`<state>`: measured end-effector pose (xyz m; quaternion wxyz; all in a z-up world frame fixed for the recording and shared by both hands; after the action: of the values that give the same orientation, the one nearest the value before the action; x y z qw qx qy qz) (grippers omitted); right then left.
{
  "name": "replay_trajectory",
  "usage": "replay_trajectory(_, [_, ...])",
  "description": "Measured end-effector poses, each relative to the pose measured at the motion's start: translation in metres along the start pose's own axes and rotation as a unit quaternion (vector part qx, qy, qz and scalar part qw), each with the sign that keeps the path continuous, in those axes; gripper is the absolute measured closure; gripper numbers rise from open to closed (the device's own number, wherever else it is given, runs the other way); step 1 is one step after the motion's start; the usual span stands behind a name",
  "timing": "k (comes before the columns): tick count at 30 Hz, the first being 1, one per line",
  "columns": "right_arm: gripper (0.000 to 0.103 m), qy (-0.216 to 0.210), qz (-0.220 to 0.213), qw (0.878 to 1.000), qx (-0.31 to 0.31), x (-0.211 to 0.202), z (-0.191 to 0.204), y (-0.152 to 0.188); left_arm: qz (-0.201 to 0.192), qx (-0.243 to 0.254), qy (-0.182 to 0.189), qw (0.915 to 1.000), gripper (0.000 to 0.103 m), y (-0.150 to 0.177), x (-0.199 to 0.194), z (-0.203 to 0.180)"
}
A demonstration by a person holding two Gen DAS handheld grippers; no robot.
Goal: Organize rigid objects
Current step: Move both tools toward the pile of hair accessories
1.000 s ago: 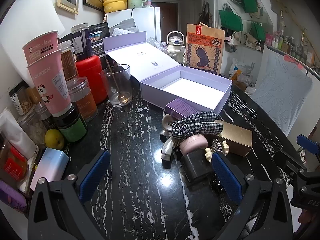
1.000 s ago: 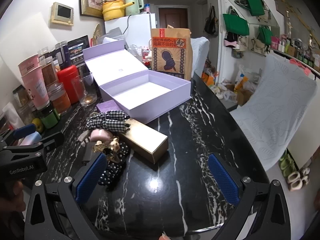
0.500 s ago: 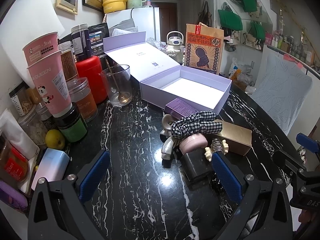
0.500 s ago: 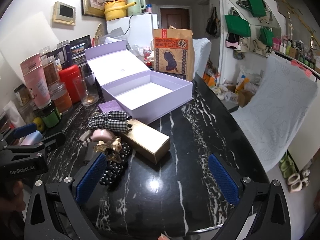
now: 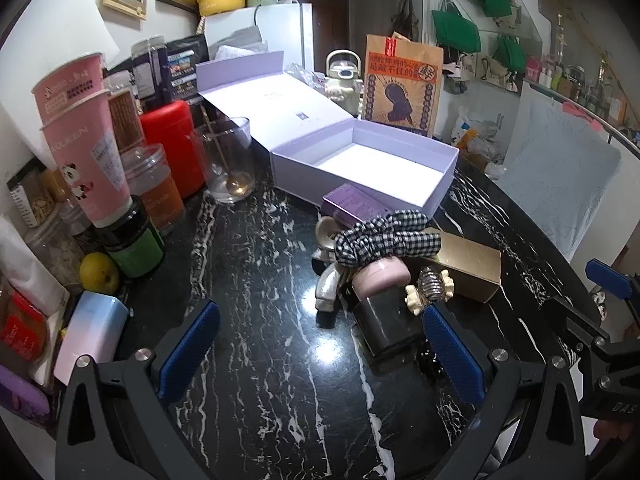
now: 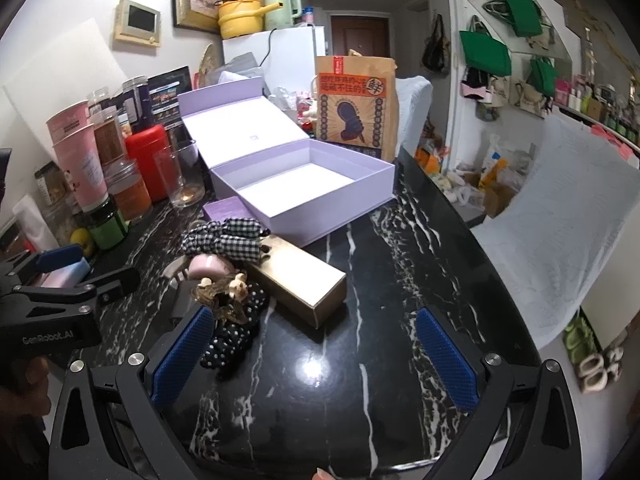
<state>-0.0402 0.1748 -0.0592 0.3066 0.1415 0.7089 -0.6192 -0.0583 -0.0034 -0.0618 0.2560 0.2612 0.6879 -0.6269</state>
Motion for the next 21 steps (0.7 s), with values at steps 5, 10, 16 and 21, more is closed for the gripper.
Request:
replay_trajectory(5, [0.000, -0.014, 0.008, 1.000, -0.002, 0.010, 0.001, 0.004, 0.015, 0.005, 0.016, 0.9997, 0.000, 0.006, 0.013, -0.005])
replay_trajectory(10, [0.002, -0.023, 0.018, 1.000, 0.002, 0.020, -0.001, 0.008, 0.037, 0.008, 0.027, 0.9989, 0.000, 0.015, 0.029, -0.010])
replay_trajectory(16, [0.004, -0.040, 0.029, 0.999, 0.005, 0.032, 0.000, 0.012, 0.062, 0.012, 0.030, 0.9976, 0.000, 0.022, 0.049, -0.010])
replay_trajectory(21, [0.005, -0.062, 0.034, 0.997, 0.011, 0.042, 0.000, 0.014, 0.071, 0.027, 0.037, 0.9964, 0.000, 0.026, 0.059, -0.016])
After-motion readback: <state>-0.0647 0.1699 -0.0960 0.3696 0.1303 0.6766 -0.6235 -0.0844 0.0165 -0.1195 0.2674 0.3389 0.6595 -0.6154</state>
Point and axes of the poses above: each gripper's, at about its wrist camera, not at the fingertips, and x roughly the way its jaws point, z to its left, y to its underside, the point moved 9 cm from there along x, roughly the way its jaws point, and after that the axes turned 7 degrees about -x, right-handed, at the moved point
